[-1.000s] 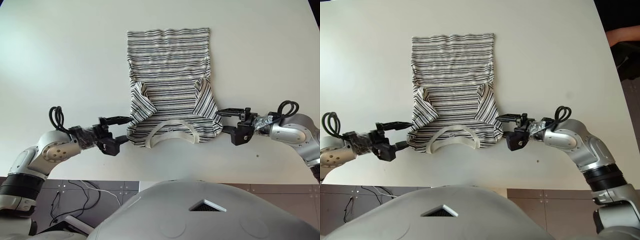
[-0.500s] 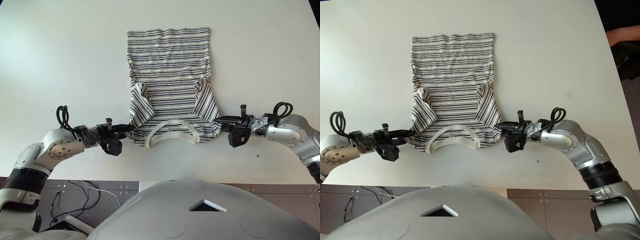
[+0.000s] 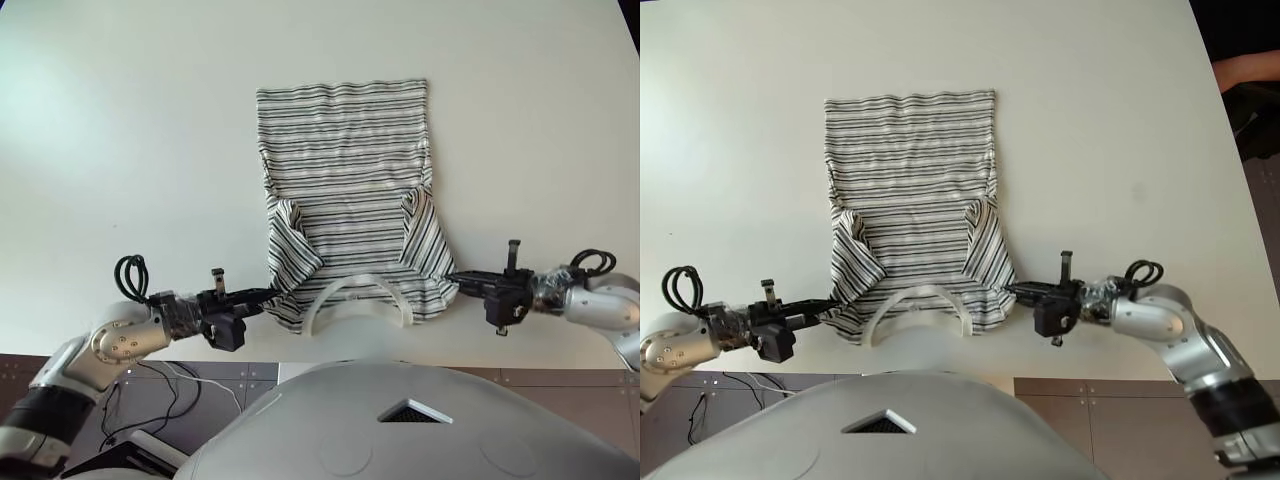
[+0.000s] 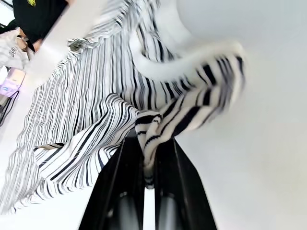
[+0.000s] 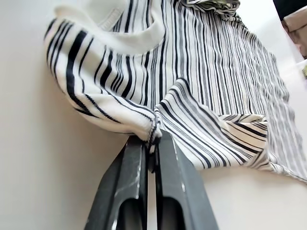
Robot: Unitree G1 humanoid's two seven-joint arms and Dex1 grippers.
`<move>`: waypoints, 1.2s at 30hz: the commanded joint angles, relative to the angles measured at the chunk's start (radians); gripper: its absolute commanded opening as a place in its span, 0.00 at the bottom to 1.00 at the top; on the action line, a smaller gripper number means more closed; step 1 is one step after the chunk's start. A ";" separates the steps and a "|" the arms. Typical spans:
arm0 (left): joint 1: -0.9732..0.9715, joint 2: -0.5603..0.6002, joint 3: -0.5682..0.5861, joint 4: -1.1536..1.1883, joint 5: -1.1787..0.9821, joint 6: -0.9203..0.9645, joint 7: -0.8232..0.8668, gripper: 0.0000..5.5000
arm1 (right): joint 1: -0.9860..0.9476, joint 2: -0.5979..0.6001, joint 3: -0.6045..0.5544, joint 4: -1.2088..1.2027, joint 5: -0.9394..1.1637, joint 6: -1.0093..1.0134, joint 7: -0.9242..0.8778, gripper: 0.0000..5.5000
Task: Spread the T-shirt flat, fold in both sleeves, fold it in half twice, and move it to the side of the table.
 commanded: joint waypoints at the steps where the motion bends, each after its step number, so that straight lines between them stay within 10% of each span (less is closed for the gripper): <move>1: 0.105 0.029 0.062 -0.164 -0.126 0.029 0.007 0.02 | 0.097 -0.061 -0.061 -0.124 0.145 0.023 0.038 0.02; 17: -0.676 -0.384 0.060 0.399 0.228 0.386 0.223 0.02 | -0.680 0.499 -0.045 0.386 0.014 0.440 -0.259 0.02; 36: -1.097 -0.544 -0.065 1.094 0.436 0.329 0.524 0.07 | -0.980 0.685 0.002 1.031 -0.246 0.246 -0.499 0.09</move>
